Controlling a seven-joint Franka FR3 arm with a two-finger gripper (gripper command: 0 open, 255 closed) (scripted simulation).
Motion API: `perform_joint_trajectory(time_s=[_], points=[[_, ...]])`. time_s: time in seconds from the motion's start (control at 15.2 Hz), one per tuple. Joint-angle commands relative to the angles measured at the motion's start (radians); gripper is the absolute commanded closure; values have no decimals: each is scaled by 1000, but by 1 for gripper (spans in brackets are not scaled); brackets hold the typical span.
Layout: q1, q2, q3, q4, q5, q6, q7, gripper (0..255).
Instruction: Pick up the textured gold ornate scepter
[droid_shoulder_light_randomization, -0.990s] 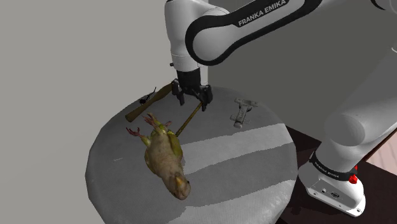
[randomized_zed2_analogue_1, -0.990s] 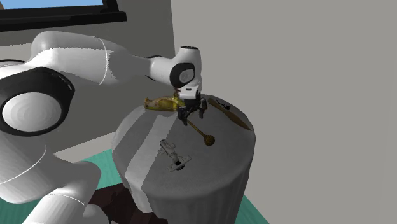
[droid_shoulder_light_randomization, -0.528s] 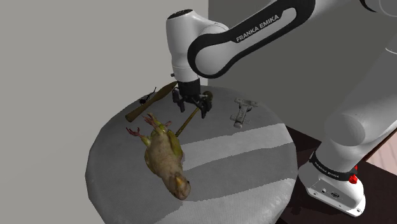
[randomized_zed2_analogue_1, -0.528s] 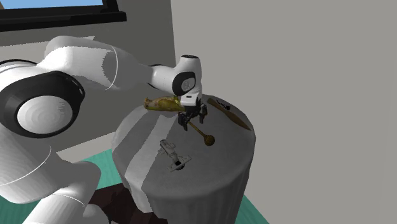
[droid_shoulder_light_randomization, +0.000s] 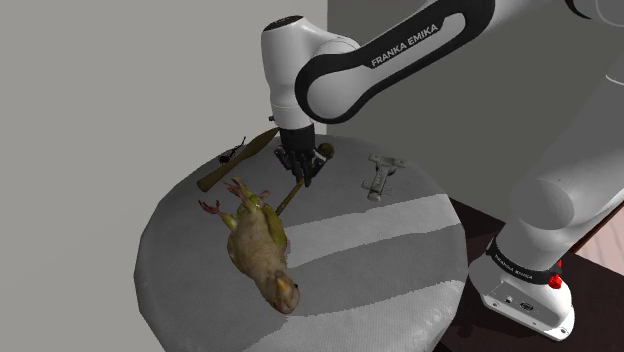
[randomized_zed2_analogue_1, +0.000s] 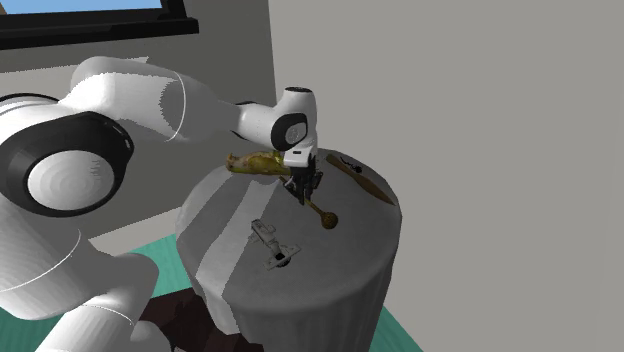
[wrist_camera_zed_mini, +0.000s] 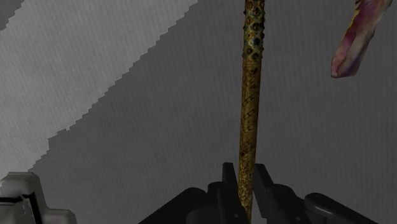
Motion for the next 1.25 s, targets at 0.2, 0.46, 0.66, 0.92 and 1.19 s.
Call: perform_joint_trajectory(time_s=[0.2, 0.46, 0.66, 0.92, 1.19], points=[[-1, -17, -2, 15, 16, -25, -12, 255], [-3, -43, -7, 51, 40, -76, -32, 255], [-4, -60, -12, 80, 53, -115, -45, 255], [-5, -76, -18, 123, 67, -168, -57, 255], [-6, -83, -20, 147, 72, -196, -63, 255]])
